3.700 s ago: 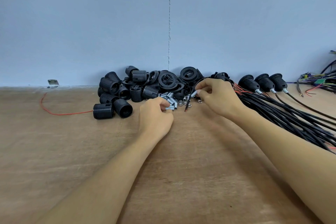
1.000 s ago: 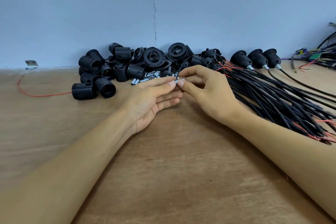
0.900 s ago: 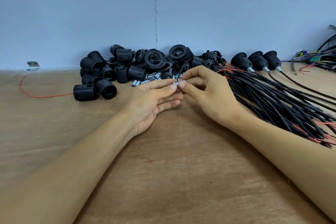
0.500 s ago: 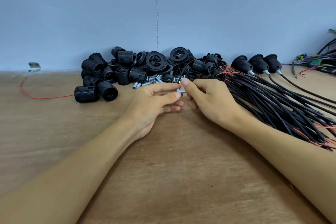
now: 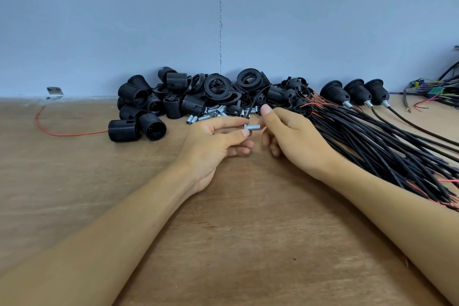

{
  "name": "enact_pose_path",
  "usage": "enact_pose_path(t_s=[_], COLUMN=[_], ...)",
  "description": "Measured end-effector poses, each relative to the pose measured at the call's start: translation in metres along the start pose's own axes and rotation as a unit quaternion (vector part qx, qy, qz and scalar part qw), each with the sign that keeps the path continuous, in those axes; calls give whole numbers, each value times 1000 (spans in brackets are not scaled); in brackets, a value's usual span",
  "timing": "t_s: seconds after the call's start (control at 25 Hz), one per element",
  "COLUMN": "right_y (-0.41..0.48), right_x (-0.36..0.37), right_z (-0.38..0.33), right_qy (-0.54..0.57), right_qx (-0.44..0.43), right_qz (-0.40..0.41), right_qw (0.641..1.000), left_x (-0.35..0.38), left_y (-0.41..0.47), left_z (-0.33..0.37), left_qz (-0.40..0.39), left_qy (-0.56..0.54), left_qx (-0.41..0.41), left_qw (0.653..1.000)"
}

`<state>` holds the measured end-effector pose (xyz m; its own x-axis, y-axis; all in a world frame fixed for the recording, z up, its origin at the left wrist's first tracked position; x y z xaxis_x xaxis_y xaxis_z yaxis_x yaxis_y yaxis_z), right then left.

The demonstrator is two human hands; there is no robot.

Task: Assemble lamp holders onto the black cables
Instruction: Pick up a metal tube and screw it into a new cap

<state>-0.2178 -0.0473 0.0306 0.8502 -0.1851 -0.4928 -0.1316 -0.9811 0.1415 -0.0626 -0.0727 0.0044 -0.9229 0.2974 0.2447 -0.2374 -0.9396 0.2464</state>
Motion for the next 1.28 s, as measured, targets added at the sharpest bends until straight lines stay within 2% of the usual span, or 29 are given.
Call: enact_pose_path(t_s=[0.16,0.32,0.44,0.8,1.04,1.28], right_y=[-1,2,2,5,7,5], right_x=[3,3,3,2,-3,-2], right_z=[-2,2,2,5,7,4], right_qy=[-20,7,14,-56,-30,-62], right_qx=[-38,-10,-32,-20,0,-9], right_qz=[-26,-36,-55,-17,11,16], right_qw=[999,999,998,998,999,998], left_x=[1,1,0,3,-2,-2], left_y=[0,1,1,1,1,2], left_z=[0,0,0,4,1,2], left_qz=[-3,1,-4,-47,-20,-23], left_qy=[9,12,21,46,34,34], left_qx=[0,9,17,21,15,20], left_qw=[1000,1000,1000,998,999,999])
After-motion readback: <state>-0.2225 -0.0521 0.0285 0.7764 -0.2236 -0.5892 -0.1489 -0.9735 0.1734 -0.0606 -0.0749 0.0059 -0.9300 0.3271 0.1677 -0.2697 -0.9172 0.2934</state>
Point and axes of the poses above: each hand's wrist, its own y-axis towards the middle knuckle, its own x-axis out of the palm, z = x × y, the point moved 7 cm from there along y, towards the middle knuckle, and after that the axes turned 11 degrees about x, right-handed, at the moved point
